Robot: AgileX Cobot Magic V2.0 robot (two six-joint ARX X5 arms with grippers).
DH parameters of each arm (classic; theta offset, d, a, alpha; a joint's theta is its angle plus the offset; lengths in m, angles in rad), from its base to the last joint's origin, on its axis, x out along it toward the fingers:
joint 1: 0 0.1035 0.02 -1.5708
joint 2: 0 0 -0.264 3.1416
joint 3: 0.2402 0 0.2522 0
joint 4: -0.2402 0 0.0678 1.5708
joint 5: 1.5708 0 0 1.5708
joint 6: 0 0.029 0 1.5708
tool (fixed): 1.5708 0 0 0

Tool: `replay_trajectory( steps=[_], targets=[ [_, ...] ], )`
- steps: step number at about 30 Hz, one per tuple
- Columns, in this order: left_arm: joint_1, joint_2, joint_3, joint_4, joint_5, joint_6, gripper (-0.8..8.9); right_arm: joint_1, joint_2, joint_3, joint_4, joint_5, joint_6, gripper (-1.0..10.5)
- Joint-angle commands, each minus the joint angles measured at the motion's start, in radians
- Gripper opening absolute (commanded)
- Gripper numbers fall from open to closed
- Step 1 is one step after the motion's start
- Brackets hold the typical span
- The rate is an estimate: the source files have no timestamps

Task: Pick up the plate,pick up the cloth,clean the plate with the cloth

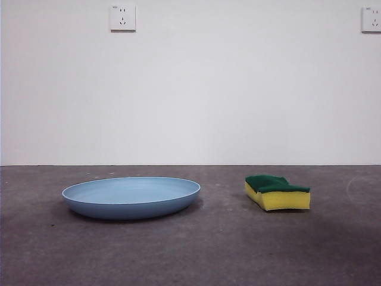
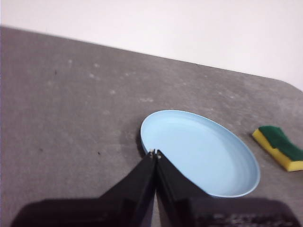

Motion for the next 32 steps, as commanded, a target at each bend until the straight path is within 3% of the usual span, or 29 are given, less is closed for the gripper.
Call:
replay_trajectory(
  steps=[1, 8, 11, 17, 25, 27, 30, 32],
  targets=[
    [0.002, 0.010, 0.069, -0.062, 0.002, -0.044, -0.06, 0.000, 0.037, 0.078, -0.008, -0.001, 0.048, -0.1],
    [0.002, 0.130, 0.237, -0.148, -0.018, -0.043, -0.06, 0.000, 0.245, 0.302, -0.070, -0.028, -0.018, -0.1],
    [0.002, 0.217, 0.308, -0.159, -0.014, -0.040, -0.07, 0.000, 0.361, 0.408, -0.077, -0.093, -0.084, -0.1],
    [0.002, 0.425, 0.459, -0.209, 0.036, 0.042, -0.07, 0.000, 0.593, 0.613, -0.195, -0.233, -0.166, -0.1],
    [0.002, 0.712, 0.640, -0.357, 0.044, 0.129, 0.01, 0.000, 0.864, 0.818, -0.444, -0.237, -0.330, 0.0],
    [0.002, 0.780, 0.678, -0.383, 0.071, 0.146, 1.03, 0.000, 0.911, 0.846, -0.481, -0.237, -0.345, 0.6],
    [0.002, 0.852, 0.711, -0.385, 0.127, 0.148, 5.32, 0.000, 0.950, 0.859, -0.501, -0.237, -0.344, 3.4],
    [0.001, 0.896, 0.727, -0.378, 0.168, 0.138, 5.63, 0.000, 0.962, 0.859, -0.503, -0.237, -0.344, 5.4]
  ],
)
